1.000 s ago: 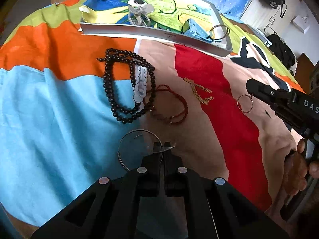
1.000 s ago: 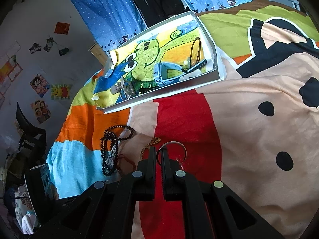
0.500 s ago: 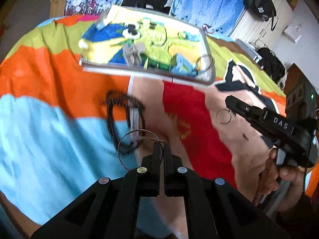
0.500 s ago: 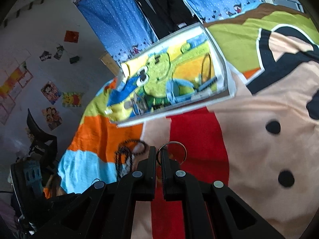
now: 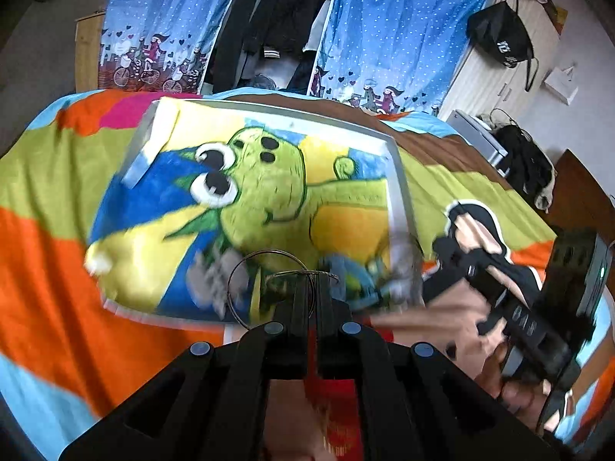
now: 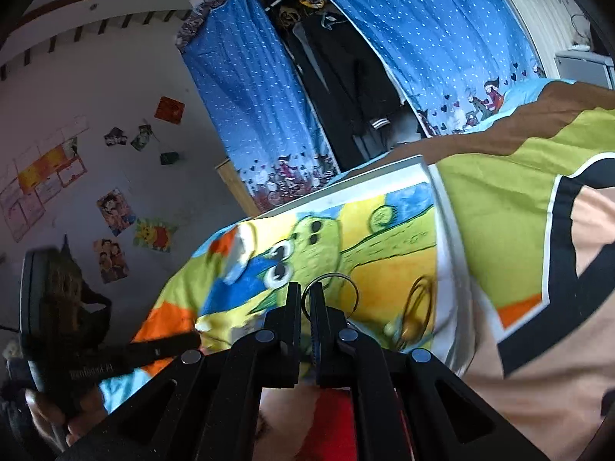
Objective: Organize jewelry
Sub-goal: 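Carry the hoop with the left tool onto the tray while the right tool carries the rings there, then open both tools over the tray and withdraw them toward the remaining jewelry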
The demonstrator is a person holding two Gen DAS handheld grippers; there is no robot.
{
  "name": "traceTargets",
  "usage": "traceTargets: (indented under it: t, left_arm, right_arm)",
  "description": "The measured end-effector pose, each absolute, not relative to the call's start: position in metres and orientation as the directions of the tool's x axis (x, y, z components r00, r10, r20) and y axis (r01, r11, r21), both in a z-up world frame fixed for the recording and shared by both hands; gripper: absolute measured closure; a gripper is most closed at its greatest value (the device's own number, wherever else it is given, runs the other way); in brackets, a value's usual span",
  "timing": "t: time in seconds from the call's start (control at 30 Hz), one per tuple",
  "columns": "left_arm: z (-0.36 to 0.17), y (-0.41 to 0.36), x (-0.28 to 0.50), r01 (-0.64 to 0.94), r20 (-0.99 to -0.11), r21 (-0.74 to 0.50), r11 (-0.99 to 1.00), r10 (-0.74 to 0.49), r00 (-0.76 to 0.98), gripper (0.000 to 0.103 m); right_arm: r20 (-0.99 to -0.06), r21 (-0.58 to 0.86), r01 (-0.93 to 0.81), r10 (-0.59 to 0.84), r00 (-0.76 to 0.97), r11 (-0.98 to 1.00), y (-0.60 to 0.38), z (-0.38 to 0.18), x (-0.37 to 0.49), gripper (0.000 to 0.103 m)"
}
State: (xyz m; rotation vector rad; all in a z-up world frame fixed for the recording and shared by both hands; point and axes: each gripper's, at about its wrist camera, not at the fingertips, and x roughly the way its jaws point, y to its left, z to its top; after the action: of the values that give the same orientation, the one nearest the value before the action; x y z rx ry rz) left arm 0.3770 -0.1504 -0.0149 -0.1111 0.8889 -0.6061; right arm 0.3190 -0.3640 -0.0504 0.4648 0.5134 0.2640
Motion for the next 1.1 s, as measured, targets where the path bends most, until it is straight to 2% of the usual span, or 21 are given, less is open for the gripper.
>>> traceTargets:
  t: [0.23, 0.43, 0.47, 0.5, 0.57, 0.63, 0.67, 0.77, 0.87, 0.9, 1.03, 1.07, 1.1]
  left_arm:
    - [-0.055, -0.178, 0.433, 0.406, -0.769, -0.356, 0.841, -0.511, 0.385, 0.102]
    - [-0.071, -0.179, 0.444, 0.364, -0.807, -0.376, 0.852, -0.494, 0.323, 0.102]
    - [-0.070, -0.177, 0.444, 0.359, -0.808, -0.380, 0.853, -0.495, 0.320, 0.101]
    - [-0.069, -0.176, 0.443, 0.355, -0.810, -0.380, 0.854, -0.493, 0.317, 0.098]
    - [-0.066, -0.174, 0.440, 0.353, -0.810, -0.393, 0.849, -0.502, 0.305, 0.084]
    - [-0.061, -0.172, 0.435, 0.349, -0.808, -0.399, 0.848, -0.505, 0.304, 0.049]
    - [-0.057, -0.171, 0.432, 0.346, -0.803, -0.397, 0.850, -0.504, 0.318, 0.045]
    - [-0.047, -0.169, 0.423, 0.347, -0.793, -0.404, 0.846, -0.513, 0.329, 0.043]
    - [-0.034, -0.163, 0.410, 0.341, -0.778, -0.404, 0.849, -0.515, 0.360, 0.042]
    - [-0.030, -0.163, 0.406, 0.339, -0.776, -0.396, 0.853, -0.508, 0.373, 0.039]
    - [-0.012, -0.154, 0.379, 0.336, -0.745, -0.354, 0.873, -0.480, 0.463, 0.037]
    - [-0.008, -0.151, 0.371, 0.329, -0.736, -0.348, 0.878, -0.473, 0.484, 0.036]
    - [-0.007, -0.149, 0.366, 0.321, -0.730, -0.343, 0.883, -0.465, 0.500, 0.029]
  right_arm:
    - [-0.534, 0.516, -0.024, 0.344, 0.772, 0.856, -0.384, -0.095, 0.340, 0.095]
    - [-0.610, 0.506, 0.040, 0.325, 0.723, 0.862, -0.390, -0.105, 0.341, 0.095]
    - [-0.618, 0.506, 0.047, 0.324, 0.717, 0.861, -0.391, -0.103, 0.341, 0.087]
    - [-0.624, 0.509, 0.055, 0.324, 0.711, 0.859, -0.392, -0.103, 0.340, 0.076]
    - [-0.620, 0.514, 0.060, 0.322, 0.716, 0.856, -0.395, -0.100, 0.336, 0.070]
    - [-0.622, 0.505, 0.062, 0.313, 0.718, 0.861, -0.396, -0.096, 0.331, 0.070]
    - [-0.621, 0.502, 0.061, 0.311, 0.719, 0.863, -0.396, -0.094, 0.330, 0.070]
    - [-0.611, 0.491, 0.063, 0.292, 0.736, 0.869, -0.397, -0.089, 0.323, 0.057]
    - [-0.583, 0.476, 0.058, 0.266, 0.767, 0.877, -0.398, -0.080, 0.312, 0.053]
    - [-0.576, 0.470, 0.056, 0.257, 0.776, 0.881, -0.398, -0.077, 0.309, 0.048]
    - [-0.518, 0.427, 0.030, 0.217, 0.828, 0.904, -0.393, -0.059, 0.290, 0.033]
    - [-0.504, 0.412, 0.024, 0.206, 0.839, 0.911, -0.391, -0.055, 0.285, 0.029]
    - [-0.486, 0.391, 0.016, 0.191, 0.853, 0.920, -0.388, -0.050, 0.278, 0.025]
